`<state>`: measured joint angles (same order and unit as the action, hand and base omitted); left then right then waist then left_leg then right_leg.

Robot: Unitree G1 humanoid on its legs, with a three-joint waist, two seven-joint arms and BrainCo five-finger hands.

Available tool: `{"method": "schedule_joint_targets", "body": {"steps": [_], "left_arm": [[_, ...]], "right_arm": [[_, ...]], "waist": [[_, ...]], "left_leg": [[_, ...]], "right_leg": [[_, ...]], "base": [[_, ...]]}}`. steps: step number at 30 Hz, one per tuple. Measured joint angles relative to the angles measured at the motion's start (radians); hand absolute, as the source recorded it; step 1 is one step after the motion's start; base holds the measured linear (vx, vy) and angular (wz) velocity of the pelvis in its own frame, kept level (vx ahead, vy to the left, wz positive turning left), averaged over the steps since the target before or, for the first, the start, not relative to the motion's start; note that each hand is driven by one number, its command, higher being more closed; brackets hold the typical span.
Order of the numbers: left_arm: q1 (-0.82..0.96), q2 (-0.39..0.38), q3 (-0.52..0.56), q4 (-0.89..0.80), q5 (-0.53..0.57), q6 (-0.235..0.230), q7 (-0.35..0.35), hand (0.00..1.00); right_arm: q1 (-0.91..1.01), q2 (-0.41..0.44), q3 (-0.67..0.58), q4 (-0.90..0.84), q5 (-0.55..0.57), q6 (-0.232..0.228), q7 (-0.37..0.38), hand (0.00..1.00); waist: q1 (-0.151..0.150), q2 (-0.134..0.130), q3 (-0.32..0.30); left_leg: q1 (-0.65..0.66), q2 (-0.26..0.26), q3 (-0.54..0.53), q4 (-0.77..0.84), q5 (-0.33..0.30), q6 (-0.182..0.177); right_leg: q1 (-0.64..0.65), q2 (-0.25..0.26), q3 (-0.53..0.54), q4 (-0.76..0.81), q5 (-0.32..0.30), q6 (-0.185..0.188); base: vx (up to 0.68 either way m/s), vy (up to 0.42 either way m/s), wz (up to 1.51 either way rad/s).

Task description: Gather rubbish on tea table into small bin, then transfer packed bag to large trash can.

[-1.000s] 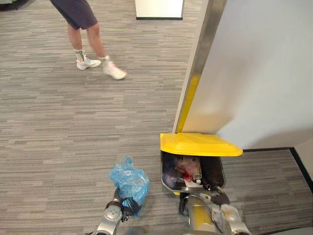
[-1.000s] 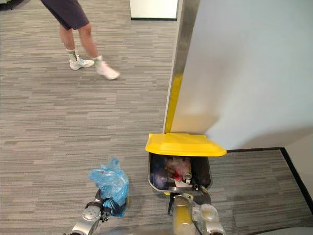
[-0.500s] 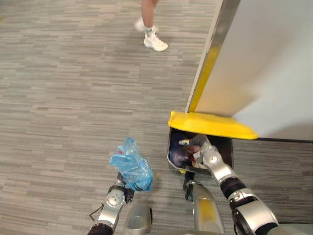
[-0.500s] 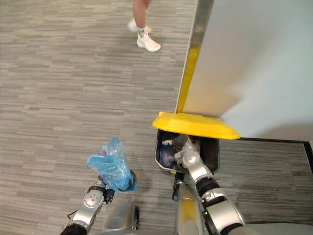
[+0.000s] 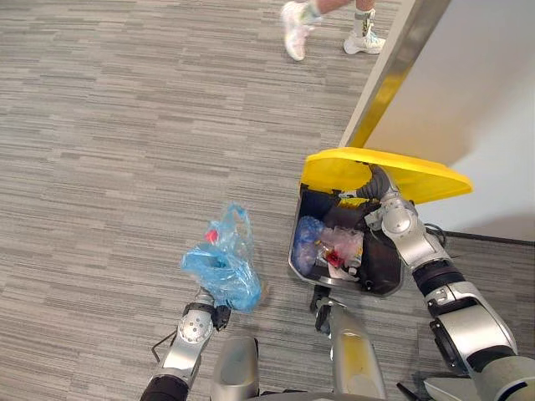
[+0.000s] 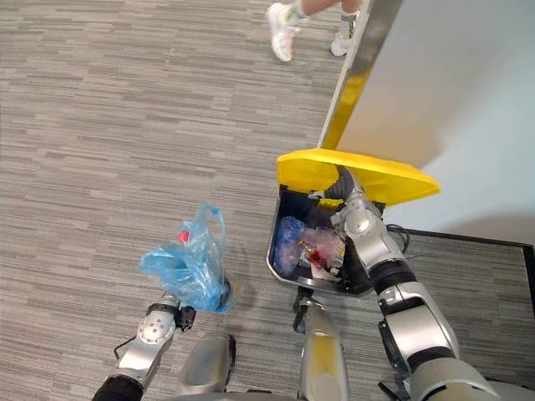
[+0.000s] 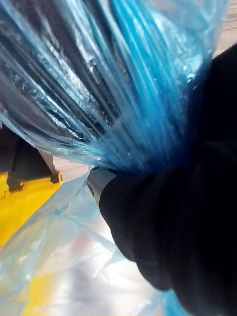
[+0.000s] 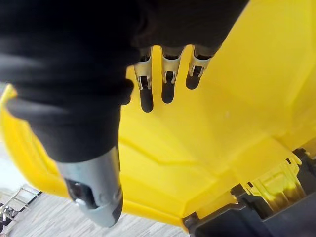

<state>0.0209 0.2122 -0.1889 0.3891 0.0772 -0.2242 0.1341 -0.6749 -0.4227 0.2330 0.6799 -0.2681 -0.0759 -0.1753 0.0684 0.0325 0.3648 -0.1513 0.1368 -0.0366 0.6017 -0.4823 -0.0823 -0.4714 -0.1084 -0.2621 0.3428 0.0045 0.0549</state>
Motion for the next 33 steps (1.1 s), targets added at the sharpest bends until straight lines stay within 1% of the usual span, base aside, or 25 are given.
{"method": "schedule_joint_targets", "body": {"steps": [3, 7, 10, 13, 16, 18, 19, 21, 22, 25, 26, 28, 32, 33], "left_arm": [[0.001, 0.001, -0.012, -0.032, -0.007, -0.001, -0.001, 1.00], [0.001, 0.003, -0.043, -0.070, -0.026, -0.001, -0.007, 1.00], [0.000, 0.005, -0.070, -0.123, -0.030, -0.003, -0.024, 1.00], [-0.010, 0.001, -0.137, -0.175, -0.049, -0.019, -0.026, 1.00], [-0.048, -0.004, -0.203, -0.191, -0.049, -0.021, -0.026, 1.00], [-0.088, -0.012, -0.250, -0.192, -0.049, -0.021, -0.025, 1.00], [-0.141, -0.026, -0.295, -0.192, -0.049, -0.021, -0.024, 1.00], [-0.180, -0.039, -0.321, -0.192, -0.048, -0.021, -0.021, 1.00], [-0.220, -0.048, -0.334, -0.188, -0.047, -0.021, -0.019, 1.00], [-0.347, -0.073, -0.376, -0.132, -0.039, -0.021, -0.015, 1.00], [-0.400, -0.085, -0.380, -0.093, -0.035, -0.020, 0.000, 1.00], [-0.466, -0.095, -0.381, -0.024, -0.025, -0.017, 0.005, 1.00], [-0.587, -0.093, -0.377, 0.102, -0.016, 0.010, 0.026, 1.00], [-0.625, -0.094, -0.375, 0.145, -0.008, 0.019, 0.030, 1.00]], "right_arm": [[0.000, 0.000, -0.006, -0.003, 0.000, 0.000, 0.000, 0.00], [0.000, 0.000, -0.035, -0.006, -0.013, 0.000, 0.001, 0.00], [0.000, 0.000, -0.035, -0.006, -0.019, 0.000, 0.001, 0.00], [-0.001, -0.003, -0.035, -0.006, -0.030, 0.000, 0.001, 0.00], [-0.010, -0.020, -0.032, -0.005, -0.041, 0.003, 0.003, 0.00], [-0.036, -0.021, -0.025, -0.002, -0.049, 0.009, 0.004, 0.00], [-0.052, -0.029, -0.020, -0.001, -0.057, 0.011, 0.004, 0.00], [-0.066, -0.042, -0.003, -0.001, -0.057, 0.013, 0.004, 0.00], [-0.086, -0.047, 0.020, -0.001, -0.057, 0.014, 0.006, 0.00], [-0.127, -0.067, 0.033, 0.000, -0.057, 0.015, 0.006, 0.00], [-0.151, -0.071, 0.048, 0.000, -0.057, 0.015, 0.006, 0.00], [-0.183, -0.070, 0.059, 0.000, -0.057, 0.015, 0.006, 0.00], [-0.265, -0.080, 0.059, 0.002, -0.058, 0.015, 0.006, 0.00], [-0.285, -0.087, 0.059, 0.002, -0.058, 0.015, 0.006, 0.00]], "waist": [[0.000, -0.009, 0.006], [-0.002, -0.012, 0.012], [-0.002, -0.014, 0.013], [-0.008, -0.014, 0.013], [-0.012, -0.014, 0.013], [-0.026, -0.014, 0.013], [-0.033, -0.014, 0.013], [-0.044, -0.014, 0.014], [-0.056, -0.015, 0.017], [-0.063, -0.016, 0.045], [-0.078, -0.019, 0.064], [-0.085, -0.020, 0.088], [-0.107, -0.023, 0.117], [-0.110, -0.026, 0.126]], "left_leg": [[-0.001, -0.001, 0.002, 0.000, -0.001, 0.001], [-0.002, -0.001, 0.002, -0.002, -0.001, 0.001], [0.000, -0.003, 0.007, -0.005, 0.000, 0.001], [0.011, -0.012, 0.017, -0.009, 0.000, 0.002], [0.015, -0.017, 0.026, -0.010, 0.001, 0.002], [0.021, -0.020, 0.037, -0.013, 0.002, 0.005], [0.031, -0.030, 0.049, -0.029, 0.009, 0.009], [0.033, -0.034, 0.054, -0.036, 0.013, 0.011], [0.037, -0.034, 0.059, -0.036, 0.013, 0.011], [0.043, -0.035, 0.071, -0.031, 0.012, 0.011], [0.042, -0.035, 0.077, -0.022, 0.011, 0.013], [0.036, -0.031, 0.089, -0.004, 0.004, 0.015], [-0.021, -0.016, 0.130, 0.046, -0.017, 0.022], [-0.036, -0.015, 0.145, 0.062, -0.022, 0.024]], "right_leg": [[-0.003, 0.000, 0.003, 0.000, 0.000, 0.000], [-0.005, 0.000, 0.003, 0.001, -0.002, -0.001], [-0.007, 0.000, 0.007, 0.002, -0.002, -0.002], [-0.007, -0.003, 0.020, 0.005, -0.001, -0.003], [-0.008, -0.005, 0.027, 0.005, 0.003, -0.008], [-0.008, -0.005, 0.037, 0.005, 0.005, -0.011], [-0.013, -0.009, 0.051, 0.005, 0.007, -0.013], [-0.016, -0.013, 0.055, 0.005, 0.008, -0.014], [-0.015, -0.011, 0.060, 0.005, 0.009, -0.016], [-0.015, -0.009, 0.072, 0.005, 0.017, -0.020], [-0.015, -0.008, 0.077, 0.004, 0.020, -0.020], [-0.016, 0.002, 0.087, -0.008, 0.030, -0.013], [-0.057, 0.024, 0.122, -0.047, 0.071, -0.003], [-0.073, 0.031, 0.135, -0.051, 0.085, -0.008]], "base": [[0.00, 0.000, 0.00], [0.00, 0.000, 0.00], [0.00, 0.006, -0.02], [-0.02, 0.039, -0.08], [-0.02, 0.021, -0.05], [-0.04, 0.037, -0.14], [-0.04, 0.029, -0.12], [-0.04, 0.018, -0.08], [-0.03, 0.010, -0.12], [-0.04, 0.007, -0.13], [-0.08, 0.001, -0.13], [-0.09, 0.016, -0.23], [-0.08, 0.013, -0.30], [-0.07, 0.027, -0.36]]}}
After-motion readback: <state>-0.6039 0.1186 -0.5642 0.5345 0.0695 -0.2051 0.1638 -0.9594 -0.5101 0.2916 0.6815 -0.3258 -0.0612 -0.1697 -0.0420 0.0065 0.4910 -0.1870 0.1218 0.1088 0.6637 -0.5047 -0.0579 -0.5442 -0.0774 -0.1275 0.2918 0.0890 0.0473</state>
